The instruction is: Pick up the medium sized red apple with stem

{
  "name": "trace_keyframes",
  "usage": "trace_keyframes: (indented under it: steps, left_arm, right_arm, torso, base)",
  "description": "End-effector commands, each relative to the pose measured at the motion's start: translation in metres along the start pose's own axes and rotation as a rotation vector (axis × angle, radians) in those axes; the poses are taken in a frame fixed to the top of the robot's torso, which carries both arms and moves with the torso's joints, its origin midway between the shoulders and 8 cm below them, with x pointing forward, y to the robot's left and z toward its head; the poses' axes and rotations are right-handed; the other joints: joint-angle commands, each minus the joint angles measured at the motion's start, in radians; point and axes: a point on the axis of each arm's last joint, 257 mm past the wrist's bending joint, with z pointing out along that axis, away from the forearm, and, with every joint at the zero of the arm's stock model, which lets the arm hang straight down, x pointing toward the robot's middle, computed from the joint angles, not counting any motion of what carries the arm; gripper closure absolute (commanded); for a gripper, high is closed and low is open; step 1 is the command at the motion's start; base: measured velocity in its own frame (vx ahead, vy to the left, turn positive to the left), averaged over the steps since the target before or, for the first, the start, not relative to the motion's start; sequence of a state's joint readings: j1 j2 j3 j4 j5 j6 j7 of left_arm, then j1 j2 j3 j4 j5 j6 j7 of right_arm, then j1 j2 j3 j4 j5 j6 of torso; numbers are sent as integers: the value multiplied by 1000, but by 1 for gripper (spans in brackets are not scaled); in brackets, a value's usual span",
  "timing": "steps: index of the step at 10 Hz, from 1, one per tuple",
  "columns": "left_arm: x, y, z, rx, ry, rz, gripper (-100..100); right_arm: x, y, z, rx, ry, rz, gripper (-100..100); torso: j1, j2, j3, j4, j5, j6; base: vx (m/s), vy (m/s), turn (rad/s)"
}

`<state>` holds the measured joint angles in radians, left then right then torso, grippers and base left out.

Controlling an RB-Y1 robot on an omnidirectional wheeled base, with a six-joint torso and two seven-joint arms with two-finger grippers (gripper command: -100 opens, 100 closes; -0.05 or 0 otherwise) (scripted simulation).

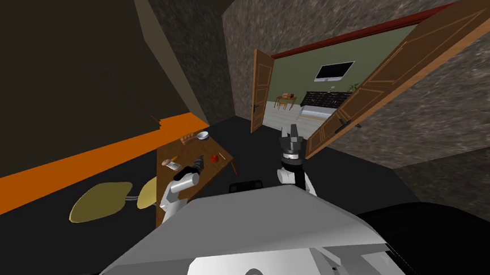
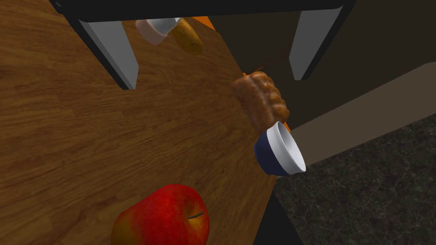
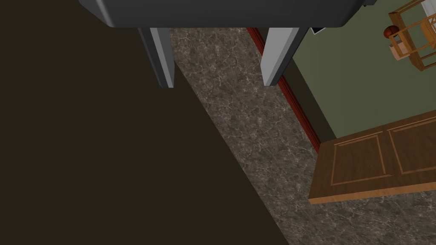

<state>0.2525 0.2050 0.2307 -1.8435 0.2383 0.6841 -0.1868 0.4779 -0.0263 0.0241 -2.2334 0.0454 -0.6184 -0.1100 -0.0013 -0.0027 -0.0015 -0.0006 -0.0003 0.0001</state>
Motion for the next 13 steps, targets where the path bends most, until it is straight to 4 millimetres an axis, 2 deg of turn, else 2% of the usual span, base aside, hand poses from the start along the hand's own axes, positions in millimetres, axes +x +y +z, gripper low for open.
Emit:
trace_keyframes:
  steps: [1, 4, 13]
  left_arm:
    - [0, 10, 1, -42, 7, 1, -100]
    - [2, 33, 11, -139, 21, 3, -100]
    - [8, 86, 24, -394, 58, 17, -100]
  right_arm:
    - [0, 0, 0, 0, 0, 0, 0]
    - [0, 0, 0, 0, 0, 0, 0]
    - [0, 0, 0, 0, 0, 0, 0]
  torso:
    - [0, 0, 0, 0, 0, 0]
    - [0, 1, 0, 0, 0, 0]
    - [1, -1, -1, 0, 0, 0]
  base:
    - [32, -20, 0]
    - [34, -19, -2]
    - [48, -19, -9]
